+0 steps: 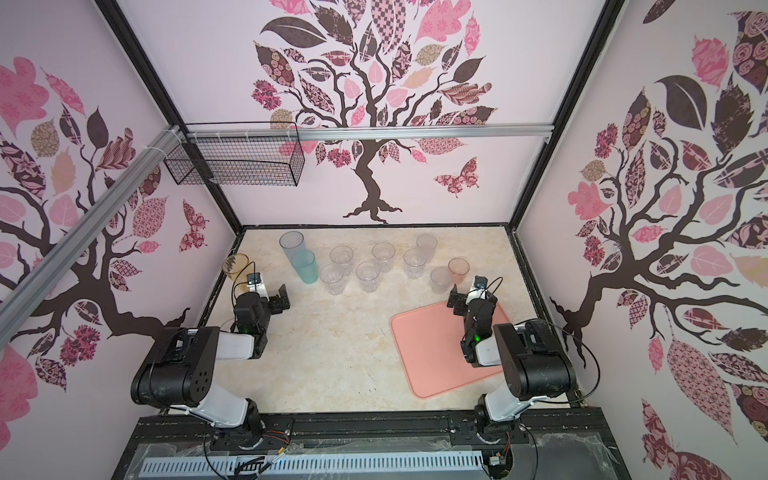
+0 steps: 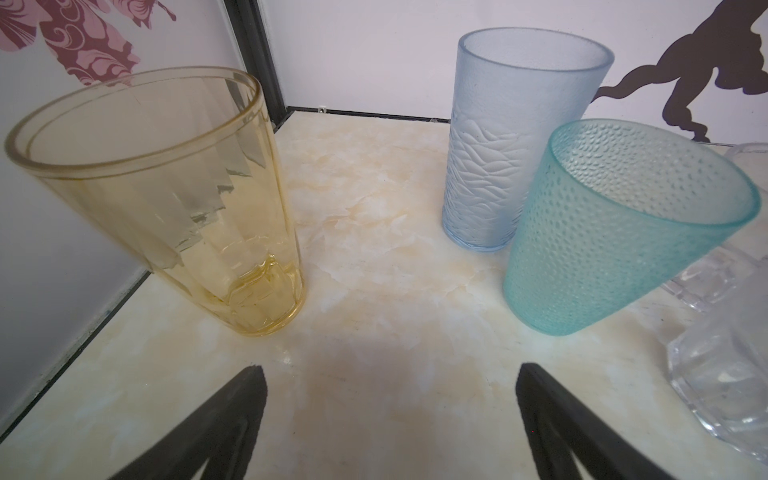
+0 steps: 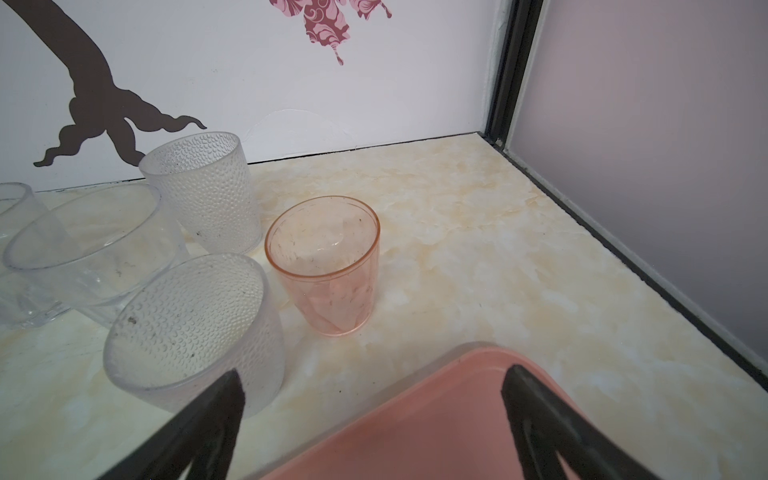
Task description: Place the glasses into the tray
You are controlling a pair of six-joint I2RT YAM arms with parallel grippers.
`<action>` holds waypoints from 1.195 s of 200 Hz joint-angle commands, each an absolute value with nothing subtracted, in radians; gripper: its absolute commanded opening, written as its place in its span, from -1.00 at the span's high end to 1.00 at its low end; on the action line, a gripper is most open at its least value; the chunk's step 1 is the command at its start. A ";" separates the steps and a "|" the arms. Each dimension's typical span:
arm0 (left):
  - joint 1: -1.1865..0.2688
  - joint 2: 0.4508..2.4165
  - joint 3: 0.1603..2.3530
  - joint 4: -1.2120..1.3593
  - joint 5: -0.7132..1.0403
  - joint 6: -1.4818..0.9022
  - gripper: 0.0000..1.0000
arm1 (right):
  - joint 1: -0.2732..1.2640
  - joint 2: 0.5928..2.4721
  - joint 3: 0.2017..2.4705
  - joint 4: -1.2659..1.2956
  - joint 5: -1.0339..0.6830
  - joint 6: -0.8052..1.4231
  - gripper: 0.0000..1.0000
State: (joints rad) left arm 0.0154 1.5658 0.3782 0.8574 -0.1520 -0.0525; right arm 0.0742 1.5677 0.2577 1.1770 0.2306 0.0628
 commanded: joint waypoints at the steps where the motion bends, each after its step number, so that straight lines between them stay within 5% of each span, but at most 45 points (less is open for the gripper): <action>1: 0.020 1.554 0.386 0.859 -0.140 -0.052 -0.96 | 0.069 1.563 0.283 1.166 0.227 0.055 -0.99; 45: 0.011 1.504 0.418 0.770 -0.210 -0.060 -0.95 | 0.077 1.544 0.283 1.178 0.268 0.046 -0.99; 127: -0.118 1.282 0.429 0.521 -0.369 -0.080 -0.95 | 0.111 1.157 0.569 0.402 0.400 0.281 -0.99; 171: -0.157 1.048 0.443 0.335 -0.326 -0.126 -0.96 | 0.075 1.115 0.752 -0.014 0.181 0.823 -0.99; 194: -0.175 0.932 0.481 0.191 -0.321 -0.220 -0.96 | 0.030 1.066 0.672 0.120 -0.085 0.897 -0.78; 239: -0.128 0.855 0.730 -0.307 -0.410 -0.609 -0.96 | 0.157 1.133 0.826 -0.311 -0.184 0.736 -0.74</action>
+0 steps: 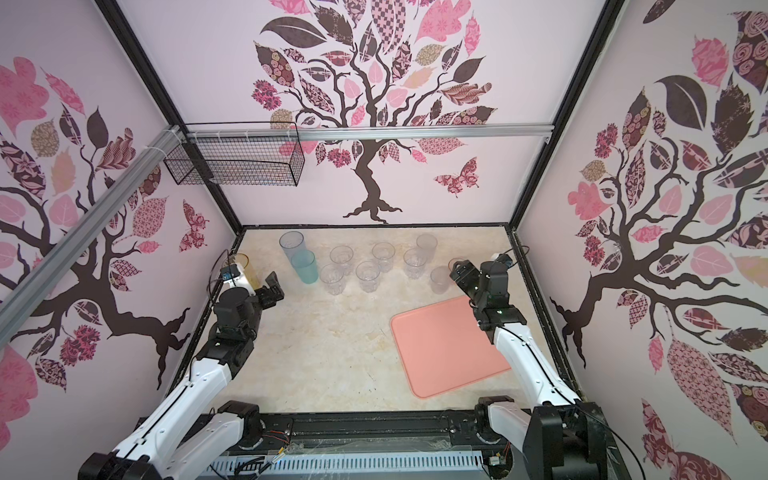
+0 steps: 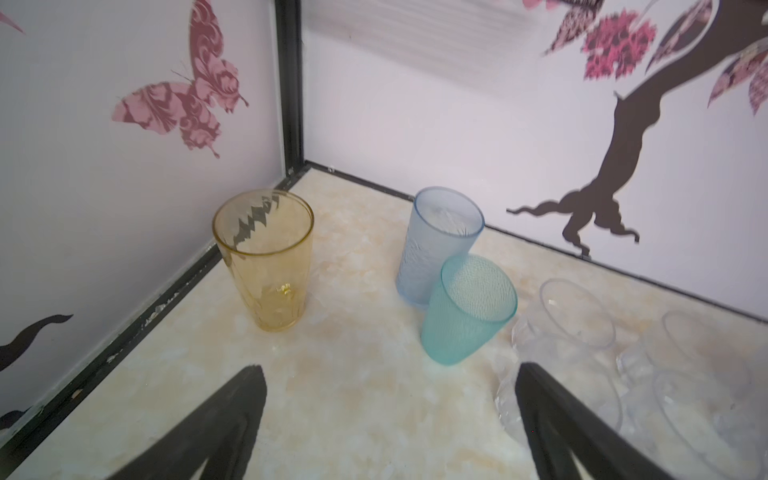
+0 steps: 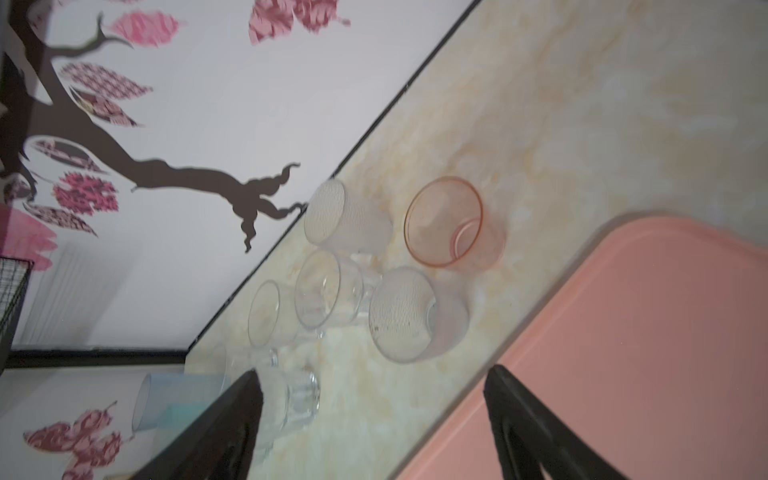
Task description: Place the glasses into the tray
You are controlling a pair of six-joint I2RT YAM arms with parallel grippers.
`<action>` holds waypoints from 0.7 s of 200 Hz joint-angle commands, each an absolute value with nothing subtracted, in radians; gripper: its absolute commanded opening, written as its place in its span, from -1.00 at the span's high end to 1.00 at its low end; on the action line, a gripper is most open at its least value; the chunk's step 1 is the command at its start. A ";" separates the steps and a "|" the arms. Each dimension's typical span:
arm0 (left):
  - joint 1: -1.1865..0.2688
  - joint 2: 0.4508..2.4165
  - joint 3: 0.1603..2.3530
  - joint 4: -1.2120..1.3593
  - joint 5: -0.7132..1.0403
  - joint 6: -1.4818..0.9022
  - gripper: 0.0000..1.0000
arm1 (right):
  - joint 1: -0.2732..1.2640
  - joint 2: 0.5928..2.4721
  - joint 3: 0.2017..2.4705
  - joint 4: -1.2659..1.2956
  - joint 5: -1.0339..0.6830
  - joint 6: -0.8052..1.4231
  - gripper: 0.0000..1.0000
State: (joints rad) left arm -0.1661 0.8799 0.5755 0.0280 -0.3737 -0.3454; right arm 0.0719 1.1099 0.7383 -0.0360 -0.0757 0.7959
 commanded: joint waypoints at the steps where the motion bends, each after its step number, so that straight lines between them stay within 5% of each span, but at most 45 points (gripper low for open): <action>1: -0.125 0.856 0.736 -0.317 -0.412 -0.621 -0.96 | 0.161 1.133 0.827 -0.319 -0.182 0.732 -0.74; 43: -0.016 0.832 0.851 -0.493 -0.250 -0.611 -0.95 | 0.411 1.061 0.731 -0.503 -0.141 0.713 -0.74; 65: -0.038 0.860 0.903 -0.554 -0.112 -0.561 -0.64 | 0.591 1.066 0.693 -0.539 -0.118 0.757 -0.74; 91: -0.246 0.858 0.896 -0.583 -0.209 -0.541 -0.54 | 0.738 1.154 0.703 -0.547 -0.082 0.762 -0.70; 140: -0.616 0.845 0.779 -0.528 -0.399 -0.585 -0.47 | 0.771 1.345 0.753 -0.524 -0.034 0.673 -0.36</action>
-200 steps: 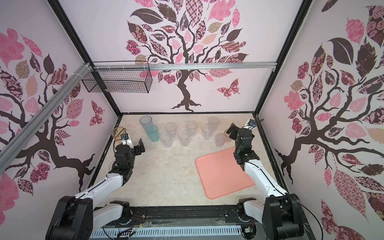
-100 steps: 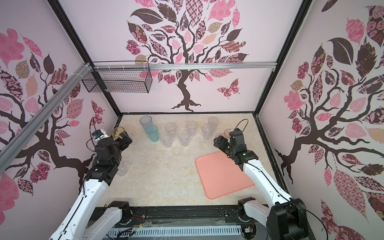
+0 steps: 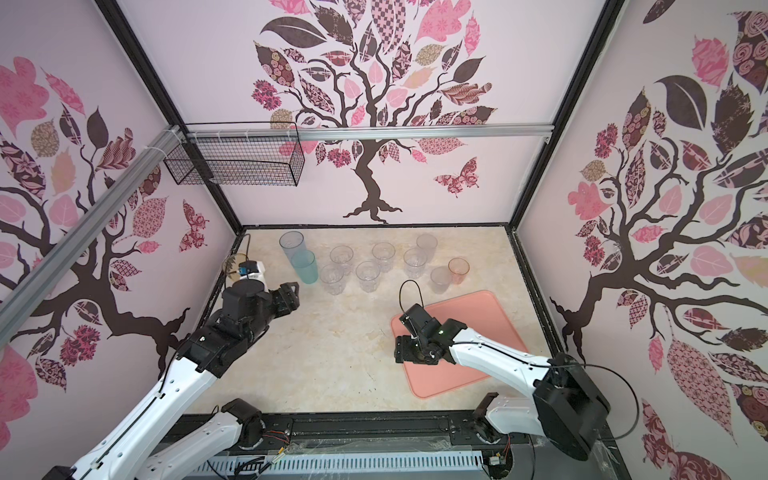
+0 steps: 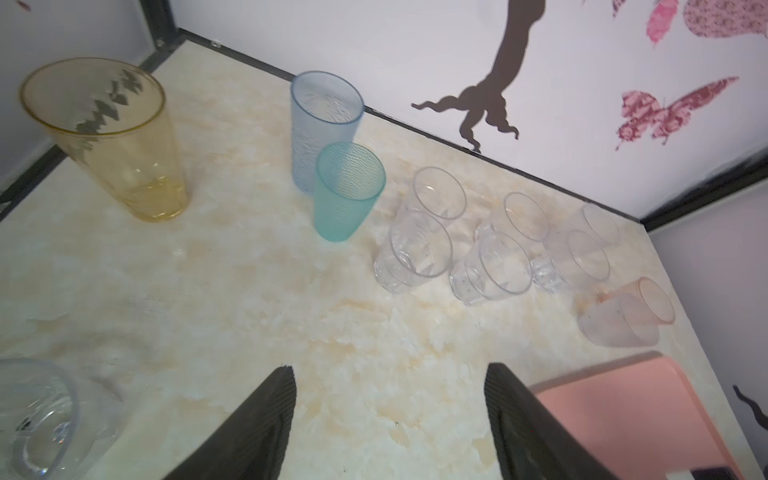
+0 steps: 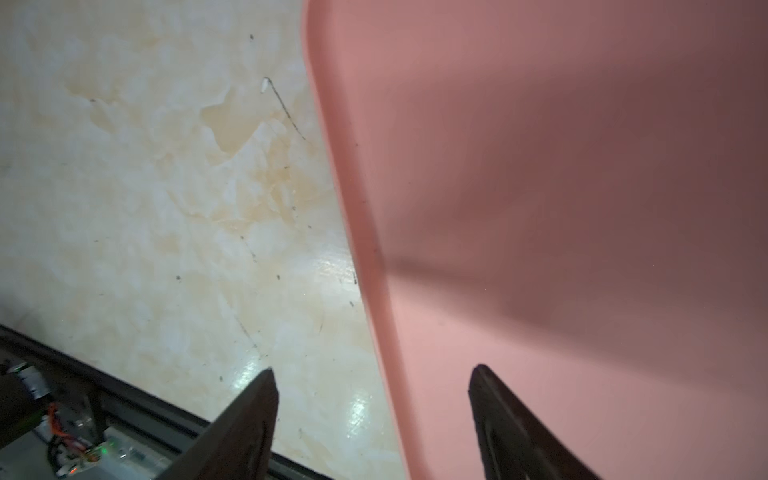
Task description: Place the glasses into the tray
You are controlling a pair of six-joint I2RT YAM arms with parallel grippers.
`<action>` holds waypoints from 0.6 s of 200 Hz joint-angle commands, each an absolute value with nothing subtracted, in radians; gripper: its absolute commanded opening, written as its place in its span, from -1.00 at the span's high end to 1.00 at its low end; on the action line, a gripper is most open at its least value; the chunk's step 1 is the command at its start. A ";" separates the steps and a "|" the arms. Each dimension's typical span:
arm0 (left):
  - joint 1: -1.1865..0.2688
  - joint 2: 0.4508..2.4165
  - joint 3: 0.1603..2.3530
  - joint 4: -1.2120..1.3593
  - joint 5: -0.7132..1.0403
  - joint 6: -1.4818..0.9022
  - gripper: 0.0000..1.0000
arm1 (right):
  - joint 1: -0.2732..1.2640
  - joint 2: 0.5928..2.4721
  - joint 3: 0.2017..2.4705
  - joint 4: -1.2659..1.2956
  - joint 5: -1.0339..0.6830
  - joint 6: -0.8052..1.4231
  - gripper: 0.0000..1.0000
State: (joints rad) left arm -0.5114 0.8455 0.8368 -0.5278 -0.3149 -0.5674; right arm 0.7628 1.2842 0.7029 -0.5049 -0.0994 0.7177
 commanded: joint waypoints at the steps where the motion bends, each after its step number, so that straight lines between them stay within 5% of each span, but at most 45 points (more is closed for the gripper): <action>1: -0.623 0.848 0.779 -0.527 -0.400 -0.588 -0.46 | 0.770 1.348 0.754 -0.522 -0.033 0.672 -0.34; 54: -0.891 0.989 0.756 -0.502 -0.512 -0.647 -0.36 | 0.771 1.466 0.796 -0.479 -0.038 0.631 0.09; 120: -0.914 1.019 0.739 -0.476 -0.523 -0.639 -0.33 | 0.770 1.565 0.827 -0.397 -0.068 0.650 0.33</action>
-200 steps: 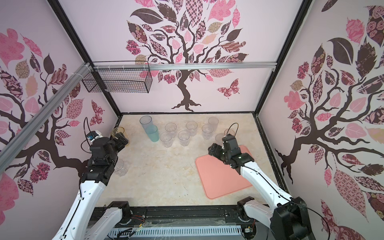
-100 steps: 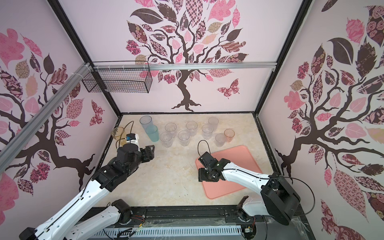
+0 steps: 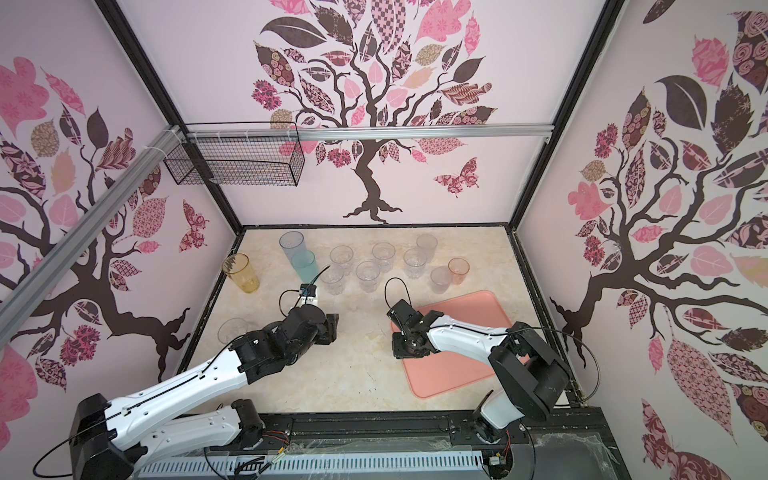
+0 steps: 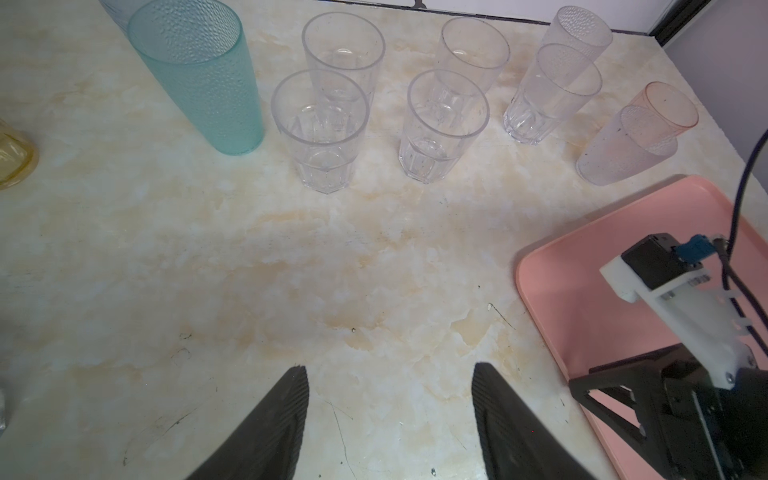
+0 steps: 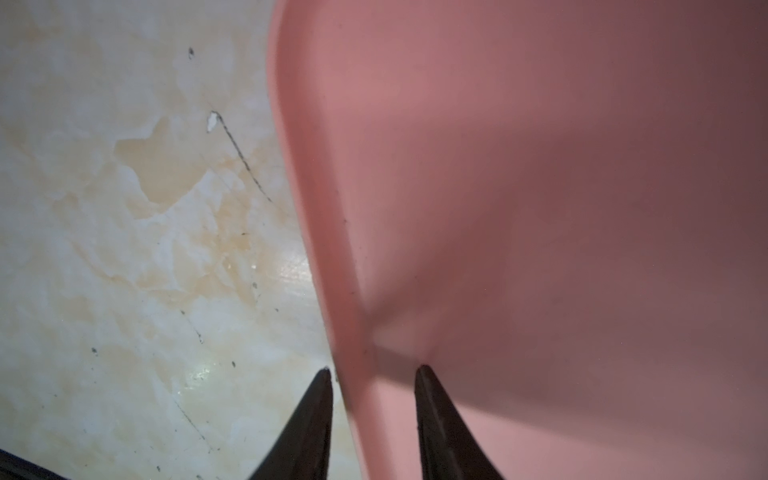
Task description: Place the glasses into the tray
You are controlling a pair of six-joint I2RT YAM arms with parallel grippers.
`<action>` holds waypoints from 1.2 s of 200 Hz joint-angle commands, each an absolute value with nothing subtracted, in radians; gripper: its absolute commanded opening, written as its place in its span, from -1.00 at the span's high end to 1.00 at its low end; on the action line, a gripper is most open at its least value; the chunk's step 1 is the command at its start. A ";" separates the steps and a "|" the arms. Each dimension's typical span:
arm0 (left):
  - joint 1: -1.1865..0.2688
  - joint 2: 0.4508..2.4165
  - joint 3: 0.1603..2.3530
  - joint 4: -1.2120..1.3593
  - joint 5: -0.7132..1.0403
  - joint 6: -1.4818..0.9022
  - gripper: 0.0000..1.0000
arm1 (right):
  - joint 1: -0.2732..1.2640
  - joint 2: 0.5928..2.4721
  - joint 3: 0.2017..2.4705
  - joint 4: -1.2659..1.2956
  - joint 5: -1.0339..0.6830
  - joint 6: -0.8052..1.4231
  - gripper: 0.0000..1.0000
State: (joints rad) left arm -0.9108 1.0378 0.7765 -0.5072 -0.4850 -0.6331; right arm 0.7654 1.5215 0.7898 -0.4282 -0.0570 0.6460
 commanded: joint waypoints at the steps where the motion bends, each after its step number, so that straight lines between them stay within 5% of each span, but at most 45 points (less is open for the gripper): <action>1: -0.914 1.019 0.738 -0.476 -0.524 -0.639 -0.33 | 0.770 1.567 0.828 -0.395 -0.070 0.651 0.34; 107: -0.856 0.888 0.752 -0.645 -0.680 -0.658 -0.34 | 0.772 1.738 0.944 -0.291 -0.201 0.738 0.79; 240: -0.797 0.765 0.723 -0.723 -0.711 -0.664 -0.33 | 0.869 1.964 1.196 -0.178 -0.294 0.890 0.93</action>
State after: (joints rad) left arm -0.8028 0.7788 0.7525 -0.6994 -0.6918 -0.6559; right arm 0.8433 1.8881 1.1248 -0.1806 -0.2707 0.8577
